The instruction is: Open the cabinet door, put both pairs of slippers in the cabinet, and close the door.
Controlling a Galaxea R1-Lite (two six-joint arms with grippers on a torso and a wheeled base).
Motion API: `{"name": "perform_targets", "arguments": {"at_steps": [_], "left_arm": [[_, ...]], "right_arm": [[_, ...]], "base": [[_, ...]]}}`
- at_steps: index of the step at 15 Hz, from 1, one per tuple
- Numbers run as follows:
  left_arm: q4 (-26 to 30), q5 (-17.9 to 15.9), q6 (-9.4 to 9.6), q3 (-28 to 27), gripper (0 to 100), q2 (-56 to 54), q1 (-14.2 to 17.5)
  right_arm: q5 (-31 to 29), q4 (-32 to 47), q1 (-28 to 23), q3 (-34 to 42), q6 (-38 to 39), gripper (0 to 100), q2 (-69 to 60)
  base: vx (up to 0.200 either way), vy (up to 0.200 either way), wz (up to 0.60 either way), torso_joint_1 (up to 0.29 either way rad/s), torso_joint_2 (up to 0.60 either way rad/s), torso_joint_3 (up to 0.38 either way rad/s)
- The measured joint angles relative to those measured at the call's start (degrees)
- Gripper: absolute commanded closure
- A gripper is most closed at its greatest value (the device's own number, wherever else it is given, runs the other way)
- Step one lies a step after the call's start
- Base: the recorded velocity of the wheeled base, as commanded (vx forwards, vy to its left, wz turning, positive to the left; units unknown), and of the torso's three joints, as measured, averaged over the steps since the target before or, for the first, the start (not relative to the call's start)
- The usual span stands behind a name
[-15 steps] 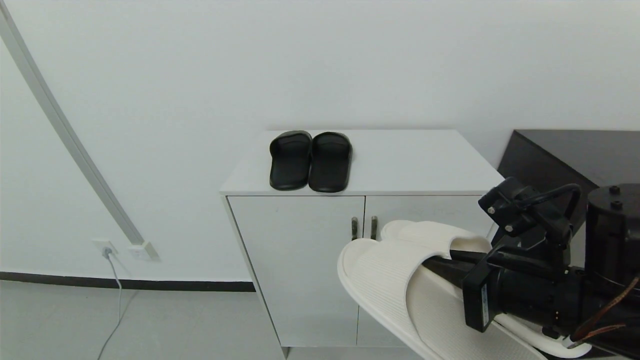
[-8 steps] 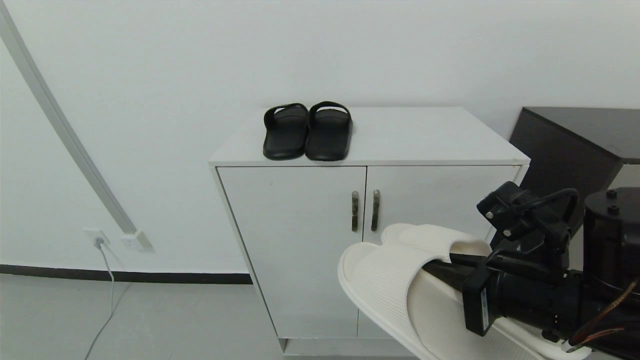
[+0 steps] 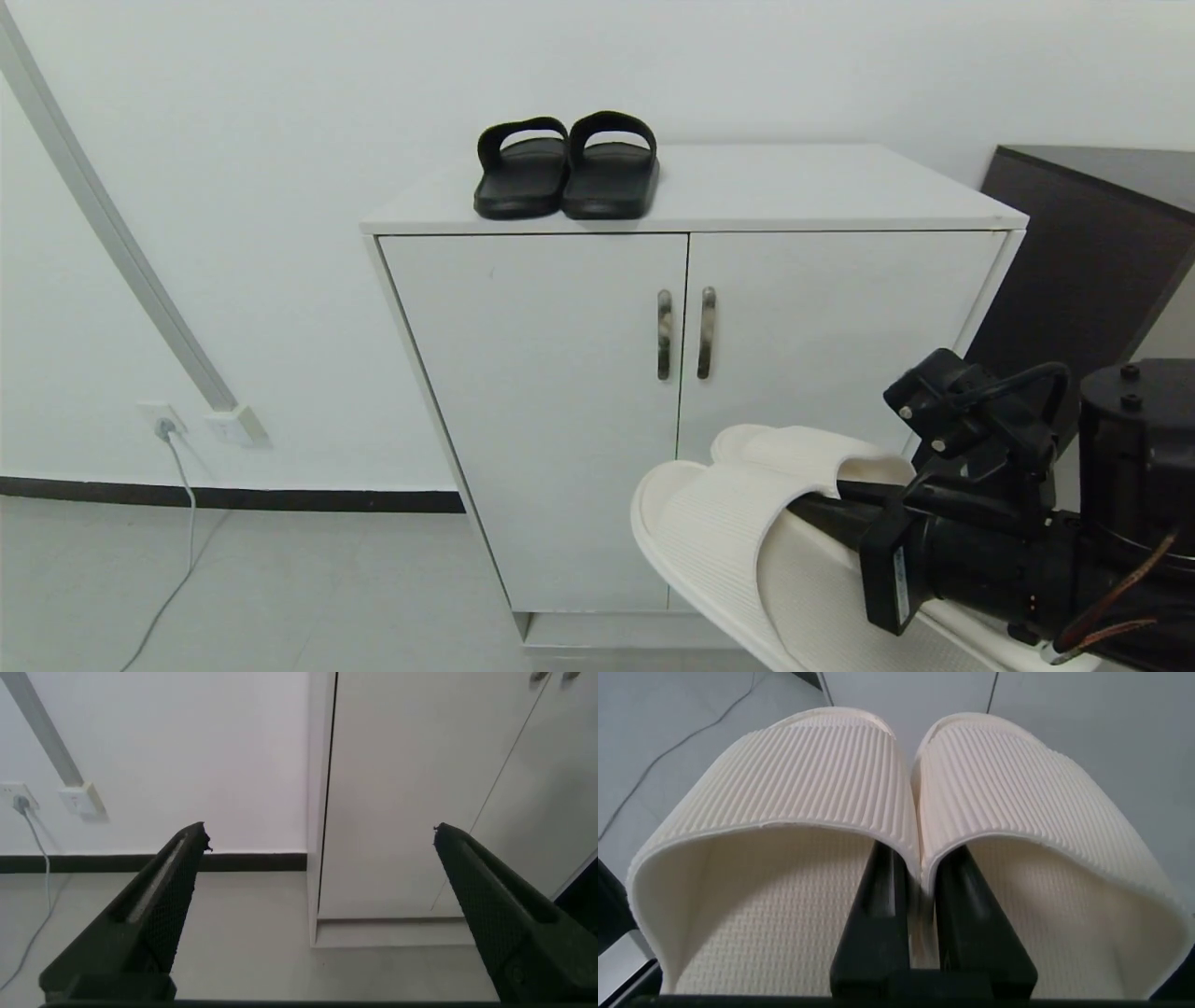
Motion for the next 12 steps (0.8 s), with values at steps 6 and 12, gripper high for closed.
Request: {"name": "perform_targets", "arguments": {"at_steps": [6, 12], "left_arm": [[-0.1, 1.0, 0.67, -0.1, 0, 0.0, 0.0], [1.1, -2.5, -4.56, -14.8, 0, 6.8, -0.5]], "right_arm": [[0.0, -2.6, -0.1, 1.8, -1.3, 100, 0.2], [0.0, -2.6, 0.0, 2.3, -1.4, 100, 0.3]], "base": [[0.000, 0.000, 0.00, -0.060, 0.45, 0.381], [0.000, 0.000, 0.00, -0.004, 0.12, 0.130]]}}
